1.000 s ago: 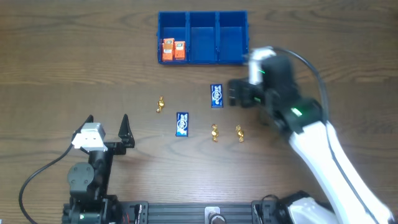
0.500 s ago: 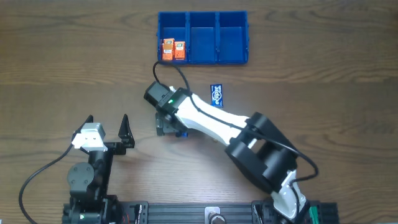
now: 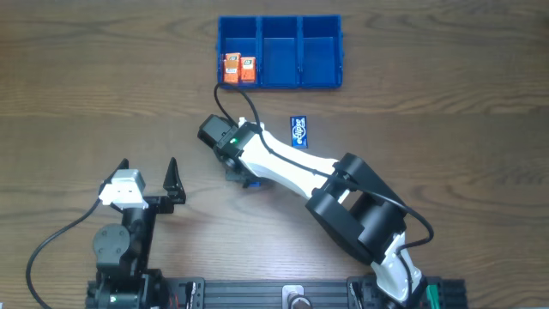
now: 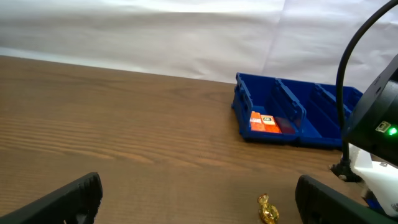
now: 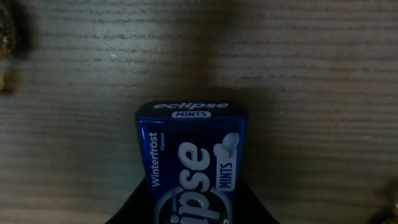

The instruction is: Sort Candies Into Trays

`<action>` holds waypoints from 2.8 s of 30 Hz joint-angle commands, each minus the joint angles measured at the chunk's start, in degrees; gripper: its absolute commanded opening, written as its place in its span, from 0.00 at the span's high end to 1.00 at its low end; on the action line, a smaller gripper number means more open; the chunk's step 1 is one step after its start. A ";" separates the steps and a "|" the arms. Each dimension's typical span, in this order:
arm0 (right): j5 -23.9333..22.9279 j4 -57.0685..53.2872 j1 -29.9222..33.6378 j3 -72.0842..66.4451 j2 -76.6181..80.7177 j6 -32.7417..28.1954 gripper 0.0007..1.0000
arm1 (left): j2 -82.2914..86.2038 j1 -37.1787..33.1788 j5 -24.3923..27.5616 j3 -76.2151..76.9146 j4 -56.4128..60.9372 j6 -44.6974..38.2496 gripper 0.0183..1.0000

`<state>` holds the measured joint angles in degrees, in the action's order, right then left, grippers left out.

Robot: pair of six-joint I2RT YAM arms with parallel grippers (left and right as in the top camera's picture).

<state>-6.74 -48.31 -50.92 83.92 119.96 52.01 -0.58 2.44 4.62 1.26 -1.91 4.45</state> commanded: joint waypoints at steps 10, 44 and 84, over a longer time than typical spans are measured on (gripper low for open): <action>-10.43 -18.32 18.71 43.15 2.29 -25.57 0.86 | 0.37 -0.22 1.20 -0.96 -2.12 -0.20 0.00; -2.51 -2.67 18.99 -2.10 -14.86 -21.44 0.08 | 0.37 -0.22 1.20 -0.96 -2.12 -0.20 0.00; -5.86 -11.08 22.25 48.41 9.22 -26.80 0.83 | 0.37 -0.22 1.20 -0.96 -2.12 -0.20 0.00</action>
<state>-10.79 -59.46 -29.69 127.46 121.08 26.57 -0.58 2.44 4.62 1.28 -1.89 4.43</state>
